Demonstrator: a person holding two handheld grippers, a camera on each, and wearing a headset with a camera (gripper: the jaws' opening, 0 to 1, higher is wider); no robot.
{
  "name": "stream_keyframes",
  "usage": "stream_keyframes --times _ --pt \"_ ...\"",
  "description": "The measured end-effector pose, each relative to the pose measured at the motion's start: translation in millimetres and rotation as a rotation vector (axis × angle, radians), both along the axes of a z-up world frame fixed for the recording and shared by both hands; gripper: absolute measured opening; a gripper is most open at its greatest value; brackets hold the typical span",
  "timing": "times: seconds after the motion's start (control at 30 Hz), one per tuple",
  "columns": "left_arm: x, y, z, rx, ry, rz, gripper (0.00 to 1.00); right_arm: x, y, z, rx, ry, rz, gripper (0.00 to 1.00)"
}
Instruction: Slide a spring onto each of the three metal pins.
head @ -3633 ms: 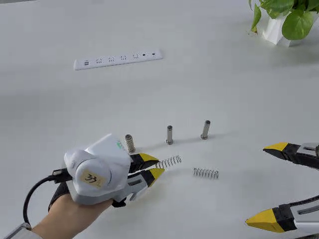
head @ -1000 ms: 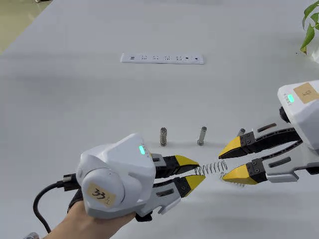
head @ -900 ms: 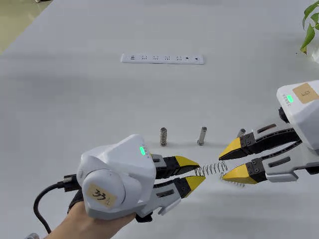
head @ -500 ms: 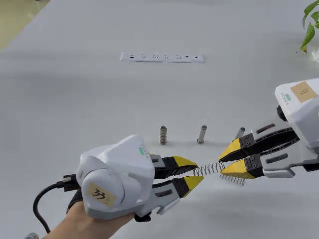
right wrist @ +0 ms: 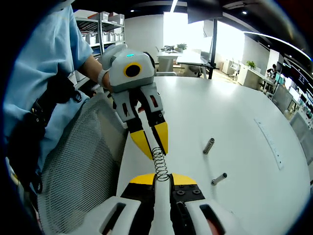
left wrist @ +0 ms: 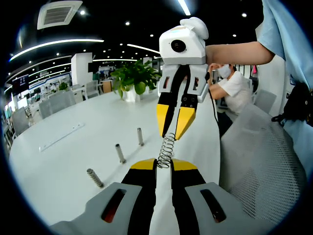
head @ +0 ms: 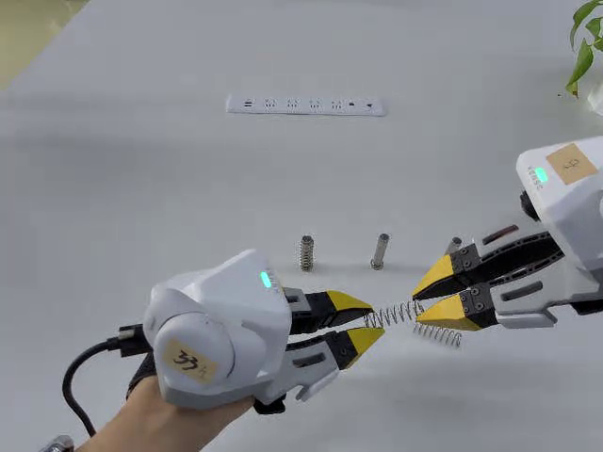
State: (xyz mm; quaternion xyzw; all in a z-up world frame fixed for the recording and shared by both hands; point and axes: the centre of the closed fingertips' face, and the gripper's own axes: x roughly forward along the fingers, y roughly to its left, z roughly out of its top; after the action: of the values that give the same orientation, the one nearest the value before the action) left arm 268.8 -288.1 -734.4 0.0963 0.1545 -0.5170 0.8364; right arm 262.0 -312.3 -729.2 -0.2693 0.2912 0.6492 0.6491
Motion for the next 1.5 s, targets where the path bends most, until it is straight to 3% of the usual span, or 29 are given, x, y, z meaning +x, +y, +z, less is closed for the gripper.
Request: stream_keyframes --times 0.2,0.37,1.5 --pt "0.2 -0.9 2.5 -0.005 -0.007 -0.001 0.07 -0.5 -2.4 -3.2 -0.010 0.011 -0.008 0.13" --pt "-0.5 -1.2 1.9 -0.001 -0.007 -0.005 0.07 -0.7 -2.9 -3.8 -0.008 0.011 -0.012 0.07" --pt "3.8 -4.1 -3.4 0.034 0.016 -0.001 0.07 0.2 6.2 13.3 0.006 -0.032 0.004 0.07"
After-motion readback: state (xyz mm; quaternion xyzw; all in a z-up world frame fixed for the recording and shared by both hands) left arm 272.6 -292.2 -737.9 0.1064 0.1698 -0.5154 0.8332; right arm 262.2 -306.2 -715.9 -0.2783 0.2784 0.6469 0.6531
